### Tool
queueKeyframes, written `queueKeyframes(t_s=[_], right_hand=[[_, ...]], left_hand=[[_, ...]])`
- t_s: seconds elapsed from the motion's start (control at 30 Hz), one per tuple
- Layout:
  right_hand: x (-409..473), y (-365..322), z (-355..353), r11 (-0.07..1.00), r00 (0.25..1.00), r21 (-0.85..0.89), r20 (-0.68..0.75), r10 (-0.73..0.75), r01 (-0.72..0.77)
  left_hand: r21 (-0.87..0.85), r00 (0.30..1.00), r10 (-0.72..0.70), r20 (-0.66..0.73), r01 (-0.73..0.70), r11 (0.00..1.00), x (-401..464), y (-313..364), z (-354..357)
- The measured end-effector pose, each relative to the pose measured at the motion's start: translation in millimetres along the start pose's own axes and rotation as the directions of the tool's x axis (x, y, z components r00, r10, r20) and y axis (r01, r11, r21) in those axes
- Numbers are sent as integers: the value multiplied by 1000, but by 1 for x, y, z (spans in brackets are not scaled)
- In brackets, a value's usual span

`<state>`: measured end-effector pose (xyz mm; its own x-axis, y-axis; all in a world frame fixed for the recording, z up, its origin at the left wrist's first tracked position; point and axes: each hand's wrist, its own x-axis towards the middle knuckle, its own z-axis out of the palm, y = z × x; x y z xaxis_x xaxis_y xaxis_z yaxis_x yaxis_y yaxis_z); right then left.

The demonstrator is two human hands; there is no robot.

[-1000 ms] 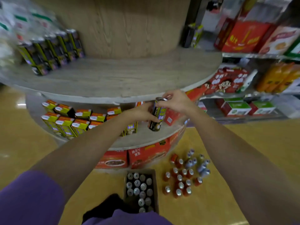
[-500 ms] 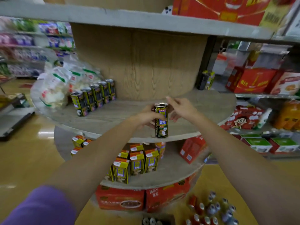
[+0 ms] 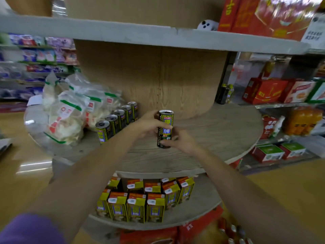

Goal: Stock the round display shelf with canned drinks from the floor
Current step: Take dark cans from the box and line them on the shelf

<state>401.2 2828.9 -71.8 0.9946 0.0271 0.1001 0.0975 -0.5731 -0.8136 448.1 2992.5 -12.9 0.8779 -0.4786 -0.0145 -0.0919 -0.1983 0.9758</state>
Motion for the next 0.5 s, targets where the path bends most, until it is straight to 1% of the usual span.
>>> queueKeyframes(t_s=[0.13,0.23,0.33,0.5], right_hand=[[18,-13,41,998,993,-55,-121,9,-16],[25,-15,62,995,978,-77,-203,47,-63],[33,-15,76,989,969,-90,-229,95,-118],[67,-9,94,978,962,-113,-230,147,-177]], left_hand=[[31,996,7,85,-10,999,3,-6,-35],[102,992,43,117,-55,993,8,-9,-51],[163,992,92,81,-104,981,14,-13,-64],[394,975,223,4,-207,896,34,-25,-87]])
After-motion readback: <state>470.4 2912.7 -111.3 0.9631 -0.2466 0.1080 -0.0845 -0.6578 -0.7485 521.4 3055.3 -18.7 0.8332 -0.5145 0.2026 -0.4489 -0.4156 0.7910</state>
